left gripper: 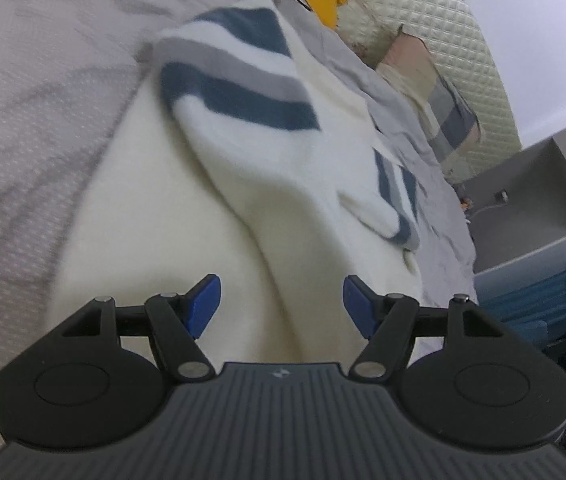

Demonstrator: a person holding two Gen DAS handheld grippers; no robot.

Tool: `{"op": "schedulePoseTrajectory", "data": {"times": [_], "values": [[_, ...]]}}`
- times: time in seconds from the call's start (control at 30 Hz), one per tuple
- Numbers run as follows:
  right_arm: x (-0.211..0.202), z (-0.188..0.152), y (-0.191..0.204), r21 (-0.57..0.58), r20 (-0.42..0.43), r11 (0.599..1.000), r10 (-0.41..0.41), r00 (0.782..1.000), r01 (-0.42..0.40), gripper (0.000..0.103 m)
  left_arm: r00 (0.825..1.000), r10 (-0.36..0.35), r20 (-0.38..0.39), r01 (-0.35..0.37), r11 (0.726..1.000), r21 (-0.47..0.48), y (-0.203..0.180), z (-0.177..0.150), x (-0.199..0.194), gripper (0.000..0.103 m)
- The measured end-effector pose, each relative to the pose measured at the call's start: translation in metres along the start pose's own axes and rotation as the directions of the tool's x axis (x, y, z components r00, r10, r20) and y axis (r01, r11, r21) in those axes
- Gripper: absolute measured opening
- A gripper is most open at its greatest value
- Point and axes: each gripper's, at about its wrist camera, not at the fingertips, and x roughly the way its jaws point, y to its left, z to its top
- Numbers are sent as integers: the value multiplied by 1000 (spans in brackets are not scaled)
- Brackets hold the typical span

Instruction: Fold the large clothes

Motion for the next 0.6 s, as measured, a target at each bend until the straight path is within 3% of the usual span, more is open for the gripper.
{"op": "schedulePoseTrajectory", "data": {"times": [0.1,0.2,0.4,0.5,0.6], "values": [[-12,5,-25,128,65,991,31,997,-39,67,1000,-25,-7,25,1000,10,-3,-2,3,73],[-20,4,-51,275,113,961,10,994,-41,67,999,-50,-6,50,999,3,-5,-2,5,73],[12,-12,-86,510,-2,859,-60,998,52,67,996,-88,-27,88,996,11,-8,-7,20,74],[30,-15,-88,553,-23,832,-44,999,49,56,992,-120,-44,120,993,5,-11,-10,33,73],[38,-15,-86,567,8,824,-21,1000,13,50,995,-96,-41,97,995,24,-13,-11,46,72]]}}
